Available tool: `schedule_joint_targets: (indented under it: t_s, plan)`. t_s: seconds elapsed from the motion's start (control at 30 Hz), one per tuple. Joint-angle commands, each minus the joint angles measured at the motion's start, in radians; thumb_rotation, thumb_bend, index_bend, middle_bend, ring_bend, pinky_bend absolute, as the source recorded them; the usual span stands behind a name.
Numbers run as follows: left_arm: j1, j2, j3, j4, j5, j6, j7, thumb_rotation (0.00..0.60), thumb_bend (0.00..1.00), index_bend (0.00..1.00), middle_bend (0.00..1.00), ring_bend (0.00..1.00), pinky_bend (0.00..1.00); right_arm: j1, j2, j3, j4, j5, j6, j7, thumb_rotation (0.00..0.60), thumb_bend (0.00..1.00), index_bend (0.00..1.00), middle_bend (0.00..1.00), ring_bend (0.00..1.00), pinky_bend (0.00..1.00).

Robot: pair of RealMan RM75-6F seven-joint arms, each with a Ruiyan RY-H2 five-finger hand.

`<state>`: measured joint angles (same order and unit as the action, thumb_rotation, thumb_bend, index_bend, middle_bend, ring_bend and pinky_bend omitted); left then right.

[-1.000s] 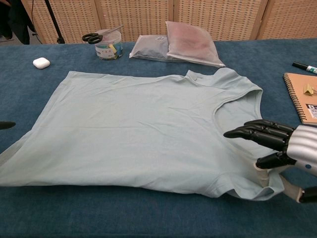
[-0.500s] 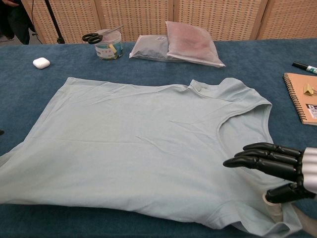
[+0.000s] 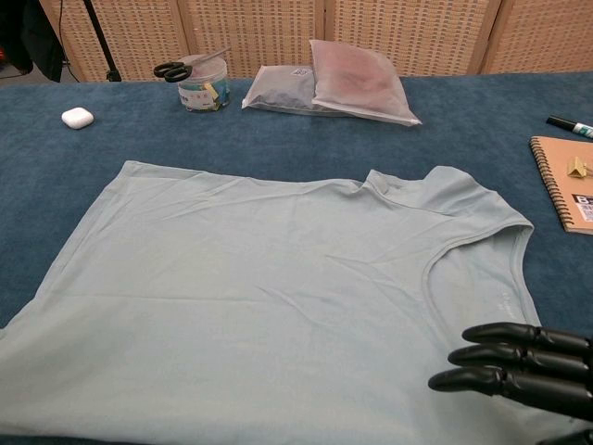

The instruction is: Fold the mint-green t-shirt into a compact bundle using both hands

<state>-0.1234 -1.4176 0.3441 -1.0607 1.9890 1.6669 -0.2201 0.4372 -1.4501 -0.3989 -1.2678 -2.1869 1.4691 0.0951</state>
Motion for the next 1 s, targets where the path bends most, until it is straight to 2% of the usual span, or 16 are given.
schedule_joint_targets:
  t_s: [0.03, 0.3, 0.67, 0.87, 1.0]
  plan:
    - [0.004, 0.007, 0.010, -0.013, 0.010, -0.002, 0.000, 0.600, 0.56, 0.77, 0.00, 0.00, 0.00, 0.003, 0.012, -0.009, -0.013, -0.012, -0.004, -0.011, 0.600, 0.75, 0.61, 0.07, 0.00, 0.00]
    - [0.008, 0.024, 0.030, -0.044, 0.031, -0.004, -0.006, 0.600, 0.56, 0.77, 0.00, 0.00, 0.00, -0.001, 0.031, -0.021, -0.026, -0.038, 0.004, -0.031, 0.600, 0.77, 0.61, 0.07, 0.00, 0.00]
    - [0.006, 0.036, 0.031, -0.084, 0.042, -0.016, 0.008, 0.600, 0.56, 0.77, 0.00, 0.00, 0.00, -0.005, 0.048, -0.021, -0.033, -0.048, 0.009, -0.043, 0.600, 0.78, 0.62, 0.07, 0.00, 0.00]
    - [-0.017, 0.041, -0.039, -0.133, -0.004, -0.028, 0.048, 0.600, 0.56, 0.77, 0.00, 0.00, 0.00, 0.000, 0.055, 0.028, -0.046, 0.014, 0.017, 0.002, 0.600, 0.78, 0.62, 0.07, 0.00, 0.00]
    - [-0.059, 0.074, -0.102, -0.224, -0.060, -0.081, 0.091, 0.600, 0.56, 0.77, 0.00, 0.00, 0.00, 0.014, 0.074, 0.087, -0.074, 0.084, 0.022, 0.045, 0.600, 0.78, 0.62, 0.07, 0.00, 0.00]
